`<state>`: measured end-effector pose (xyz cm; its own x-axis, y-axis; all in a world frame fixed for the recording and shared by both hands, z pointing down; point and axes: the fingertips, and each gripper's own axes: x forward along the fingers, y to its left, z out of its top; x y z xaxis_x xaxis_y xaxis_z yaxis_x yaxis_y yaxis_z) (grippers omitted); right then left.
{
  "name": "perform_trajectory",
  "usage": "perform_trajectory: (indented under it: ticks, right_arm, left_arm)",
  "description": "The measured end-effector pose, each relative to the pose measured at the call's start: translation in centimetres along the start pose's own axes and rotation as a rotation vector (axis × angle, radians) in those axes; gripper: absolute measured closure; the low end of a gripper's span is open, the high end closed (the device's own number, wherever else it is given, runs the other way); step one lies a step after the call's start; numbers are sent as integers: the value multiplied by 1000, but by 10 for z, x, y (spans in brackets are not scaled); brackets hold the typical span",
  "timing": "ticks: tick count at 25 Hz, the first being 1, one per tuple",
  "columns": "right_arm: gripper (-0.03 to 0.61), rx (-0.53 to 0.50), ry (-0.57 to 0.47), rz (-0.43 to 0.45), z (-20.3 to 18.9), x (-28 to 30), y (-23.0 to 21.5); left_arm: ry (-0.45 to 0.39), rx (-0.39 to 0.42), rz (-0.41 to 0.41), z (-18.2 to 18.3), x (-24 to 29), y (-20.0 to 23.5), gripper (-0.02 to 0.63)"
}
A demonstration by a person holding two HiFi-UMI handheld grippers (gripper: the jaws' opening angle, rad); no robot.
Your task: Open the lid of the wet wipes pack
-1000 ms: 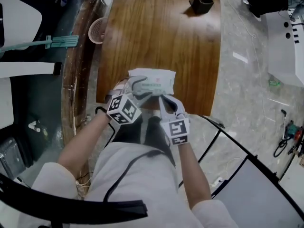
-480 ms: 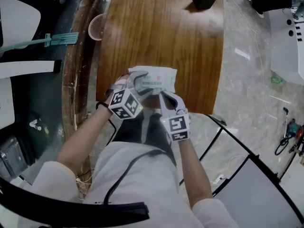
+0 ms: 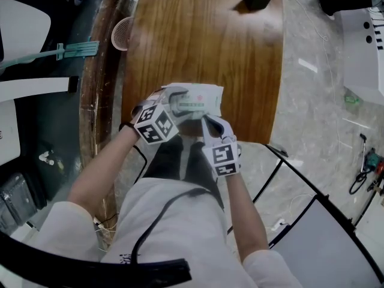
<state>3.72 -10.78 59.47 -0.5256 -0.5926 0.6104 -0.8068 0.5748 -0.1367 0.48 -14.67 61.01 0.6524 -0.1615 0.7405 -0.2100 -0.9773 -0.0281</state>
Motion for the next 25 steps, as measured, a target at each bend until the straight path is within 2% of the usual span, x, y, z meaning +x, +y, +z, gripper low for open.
perform_trajectory:
  ticks: [8, 17, 25]
  right_arm:
    - [569, -19, 9, -2, -2, 2, 0]
    - [569, -29, 16, 0, -4, 5, 1]
    - [569, -30, 18, -1, -5, 6, 1]
  left_arm:
    - [14, -86, -129, 0, 0, 1, 325]
    - [39, -132, -205, -1, -3, 1, 325]
    - [35, -135, -249, 6, -5, 3, 325]
